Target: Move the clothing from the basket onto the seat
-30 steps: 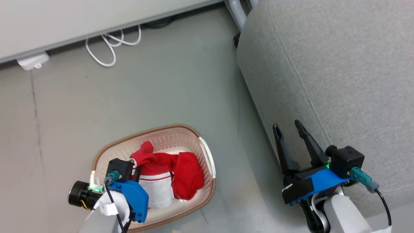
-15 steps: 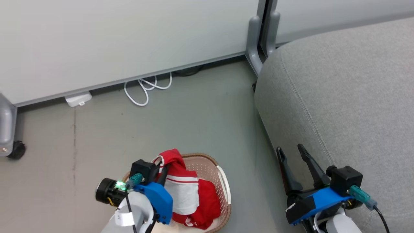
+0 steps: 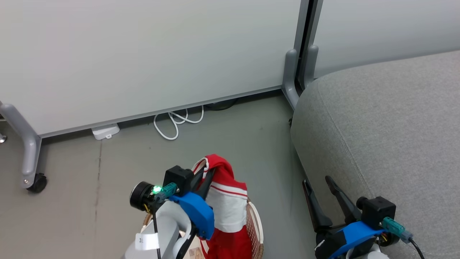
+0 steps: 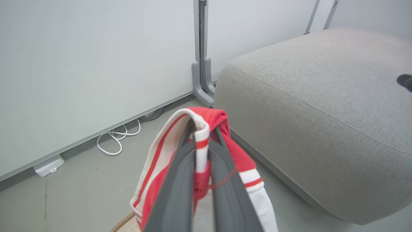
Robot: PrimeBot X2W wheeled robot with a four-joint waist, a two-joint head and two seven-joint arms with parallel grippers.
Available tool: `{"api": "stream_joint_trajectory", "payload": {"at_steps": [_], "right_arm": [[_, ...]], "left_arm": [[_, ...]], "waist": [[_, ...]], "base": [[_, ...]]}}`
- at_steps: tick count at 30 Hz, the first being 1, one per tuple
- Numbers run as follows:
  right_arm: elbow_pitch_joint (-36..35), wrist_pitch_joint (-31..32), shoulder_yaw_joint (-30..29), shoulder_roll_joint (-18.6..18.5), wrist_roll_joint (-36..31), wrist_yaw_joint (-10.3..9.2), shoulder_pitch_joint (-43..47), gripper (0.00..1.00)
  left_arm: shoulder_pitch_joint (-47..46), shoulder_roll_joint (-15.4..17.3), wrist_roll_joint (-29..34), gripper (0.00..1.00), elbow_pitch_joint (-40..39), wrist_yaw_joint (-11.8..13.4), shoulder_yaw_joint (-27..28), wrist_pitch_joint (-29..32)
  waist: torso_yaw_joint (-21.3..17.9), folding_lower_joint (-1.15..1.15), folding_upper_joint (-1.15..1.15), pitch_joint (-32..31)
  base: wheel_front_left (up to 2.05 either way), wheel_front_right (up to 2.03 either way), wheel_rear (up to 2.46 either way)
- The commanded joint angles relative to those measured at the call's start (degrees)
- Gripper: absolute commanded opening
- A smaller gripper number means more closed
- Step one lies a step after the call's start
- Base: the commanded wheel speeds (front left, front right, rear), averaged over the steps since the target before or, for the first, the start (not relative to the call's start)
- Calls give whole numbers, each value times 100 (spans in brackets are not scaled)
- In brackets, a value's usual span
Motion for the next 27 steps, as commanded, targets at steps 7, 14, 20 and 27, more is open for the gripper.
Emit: {"api": "stream_joint_trajectory", "payload": {"at_steps": [7, 14, 20, 27], "right_arm": [[-96, 94, 41, -15, -14, 3, 145, 100], [-120, 132, 88, -15, 8, 3, 187, 100], [-112, 134, 115, -15, 37, 2, 230, 100], [-96, 135, 113, -15, 72, 2, 240, 100]], "left_arm": [[-310, -33, -412, 0, -411, -4, -305, -30], [-558, -69, -697, 0, -576, -4, -524, 36], [-724, -85, -829, 0, -693, -4, -627, 108], [-820, -89, -899, 0, -749, -4, -698, 152]], "waist": [[7, 1, 0, -137], [6, 1, 0, -200], [5, 1, 0, -233], [38, 1, 0, -251]], "base": [[0, 0, 0], [0, 0, 0], [0, 0, 0], [0, 0, 0]]}}
